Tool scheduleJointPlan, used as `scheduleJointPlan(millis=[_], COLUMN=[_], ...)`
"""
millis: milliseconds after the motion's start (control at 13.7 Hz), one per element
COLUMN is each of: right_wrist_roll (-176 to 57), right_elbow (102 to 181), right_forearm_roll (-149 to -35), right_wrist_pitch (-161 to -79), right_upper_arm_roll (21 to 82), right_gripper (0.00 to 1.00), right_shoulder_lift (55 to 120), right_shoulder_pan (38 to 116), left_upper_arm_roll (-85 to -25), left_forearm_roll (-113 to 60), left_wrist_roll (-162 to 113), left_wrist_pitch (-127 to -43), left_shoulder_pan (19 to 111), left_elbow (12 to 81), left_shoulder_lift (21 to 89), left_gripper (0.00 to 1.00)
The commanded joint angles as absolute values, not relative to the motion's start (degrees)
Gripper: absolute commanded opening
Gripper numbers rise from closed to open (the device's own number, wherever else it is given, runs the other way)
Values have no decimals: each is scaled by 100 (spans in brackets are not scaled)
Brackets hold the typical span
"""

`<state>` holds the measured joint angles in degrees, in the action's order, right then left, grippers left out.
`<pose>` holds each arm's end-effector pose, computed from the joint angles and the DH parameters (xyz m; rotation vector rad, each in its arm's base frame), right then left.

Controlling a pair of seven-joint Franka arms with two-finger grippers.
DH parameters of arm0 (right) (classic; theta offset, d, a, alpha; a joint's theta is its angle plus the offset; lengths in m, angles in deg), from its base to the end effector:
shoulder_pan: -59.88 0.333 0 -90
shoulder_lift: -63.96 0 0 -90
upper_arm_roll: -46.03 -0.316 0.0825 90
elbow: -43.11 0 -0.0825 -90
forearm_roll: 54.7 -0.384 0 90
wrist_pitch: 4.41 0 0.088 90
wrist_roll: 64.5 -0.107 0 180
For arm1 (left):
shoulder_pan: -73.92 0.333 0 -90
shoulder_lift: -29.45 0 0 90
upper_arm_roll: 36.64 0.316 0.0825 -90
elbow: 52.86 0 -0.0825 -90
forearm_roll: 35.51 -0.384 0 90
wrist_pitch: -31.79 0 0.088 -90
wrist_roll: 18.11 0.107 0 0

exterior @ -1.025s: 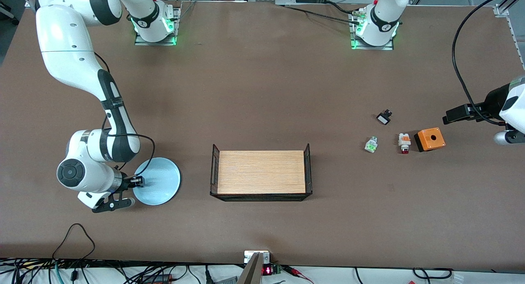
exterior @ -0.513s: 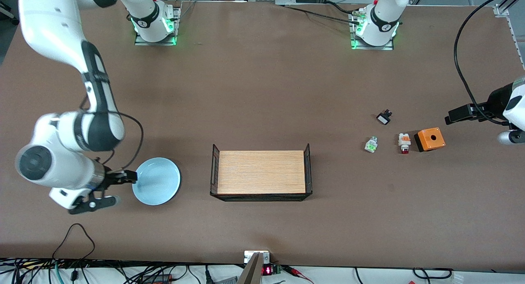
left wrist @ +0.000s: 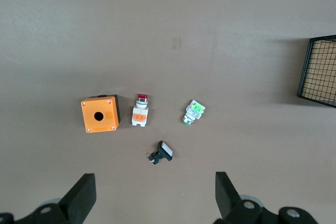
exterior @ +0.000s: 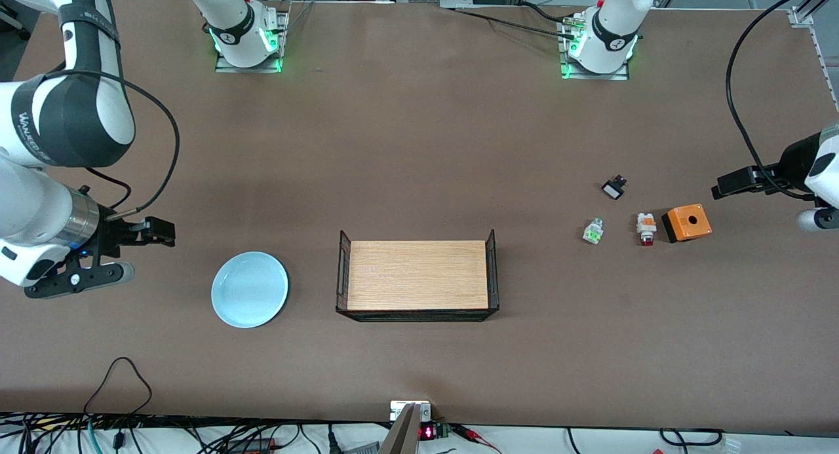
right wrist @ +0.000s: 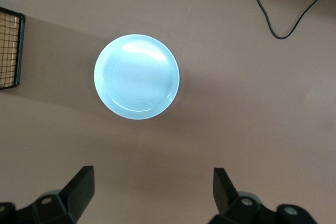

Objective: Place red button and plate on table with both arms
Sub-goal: 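Open the right gripper and draw it back from the plate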

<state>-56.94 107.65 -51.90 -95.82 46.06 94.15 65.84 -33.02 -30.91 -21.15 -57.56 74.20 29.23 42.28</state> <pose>0.6981 0.0675 0.5034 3.0701 0.3673 -0.0907 0.6168 0.0292 0.5575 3.0653 0.1891 -0.1480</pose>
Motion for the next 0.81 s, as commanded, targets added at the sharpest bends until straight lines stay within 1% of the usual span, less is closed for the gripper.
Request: scheduleJointPlan(millis=[0,220,293,439,659,732], right_wrist_roll=[-5676,-5729,-5738,-5738,-5833,-6113], right_elbow=[10903,10955,11104,11595,12219,12387], right_forearm_roll=[-5144,-5241,-5224,-5223,-5197,-5215], right_wrist_pitch=[-9214,-9090,-9081,-9186,-9572,-9590], right_upper_arm_roll=[4612,4612,4612,4612,4612,4612], right_gripper=[100,100,100,100,100,100], right_shoulder_lift=[9077,8770,8613,8191,7760,7637], right_shoulder_pan=[6717,6665,6691,6700,6735,6717], left_upper_arm_roll=[-3304,-3295,-3277,-3242,-3251,-3251], left_forearm_roll=[-3050,-3041,-3041,-2998,-3050,-3041], left_wrist_roll=[-2014,-2031,-2031,-1987,-1978,-1987], left_wrist_pitch=[-5663,-5602,-5593,-5602,-5610,-5611], left_shoulder_pan=[7445,7471,7480,7567,7629,7621], left_elbow=[2870,2870,2870,2870,2870,2870], left_shoulder_lift=[4184,4158,4158,4175,4193,4193], left_gripper=[100,100,100,100,100,100])
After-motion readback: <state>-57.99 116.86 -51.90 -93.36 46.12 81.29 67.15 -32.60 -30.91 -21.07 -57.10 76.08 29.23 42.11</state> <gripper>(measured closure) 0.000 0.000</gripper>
